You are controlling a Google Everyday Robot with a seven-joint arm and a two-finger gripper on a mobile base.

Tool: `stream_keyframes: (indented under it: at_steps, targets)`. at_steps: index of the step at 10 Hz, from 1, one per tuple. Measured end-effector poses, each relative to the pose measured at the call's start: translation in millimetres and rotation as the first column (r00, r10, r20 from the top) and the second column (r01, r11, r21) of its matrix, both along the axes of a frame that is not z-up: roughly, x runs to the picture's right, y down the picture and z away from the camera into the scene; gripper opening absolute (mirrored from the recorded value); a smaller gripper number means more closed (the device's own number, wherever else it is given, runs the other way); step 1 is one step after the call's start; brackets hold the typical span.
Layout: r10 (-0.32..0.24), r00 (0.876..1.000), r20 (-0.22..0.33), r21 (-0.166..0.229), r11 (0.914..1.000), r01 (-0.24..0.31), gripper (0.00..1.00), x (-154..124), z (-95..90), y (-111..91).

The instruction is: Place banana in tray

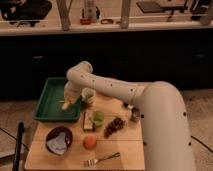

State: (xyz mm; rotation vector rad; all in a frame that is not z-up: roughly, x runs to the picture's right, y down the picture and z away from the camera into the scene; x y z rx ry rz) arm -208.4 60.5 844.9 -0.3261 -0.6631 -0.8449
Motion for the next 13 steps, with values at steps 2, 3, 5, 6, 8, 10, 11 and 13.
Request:
stream_keyframes:
  at_steps: [2, 3, 5, 6, 8, 10, 11, 13]
  targets:
    - [-0.004, 1.0, 0.001, 0.001, 1.0, 0.004, 0.66, 0.0, -0.5, -0.8]
    - [-0.006, 1.0, 0.001, 0.0, 1.0, 0.006, 0.75, -0.2, -0.3, -0.6]
    - [-0.009, 1.0, 0.001, -0.001, 1.0, 0.009, 0.8, -0.2, -0.4, -0.5]
    - [-0.01, 1.0, 0.0, -0.002, 0.9999, 0.01, 0.8, 0.0, -0.4, -0.2]
    - [-0.013, 1.0, 0.0, -0.002, 0.9999, 0.013, 0.8, 0.4, -0.4, -0.2]
    - [-0.015, 1.0, 0.0, -0.002, 0.9999, 0.015, 0.8, 1.0, -0.2, 0.0]
    - [-0.017, 1.0, 0.001, -0.002, 0.9999, 0.017, 0.8, 1.1, -0.2, -0.3]
    - [-0.02, 1.0, 0.001, -0.002, 0.9998, 0.02, 0.8, 1.9, 0.3, -0.6]
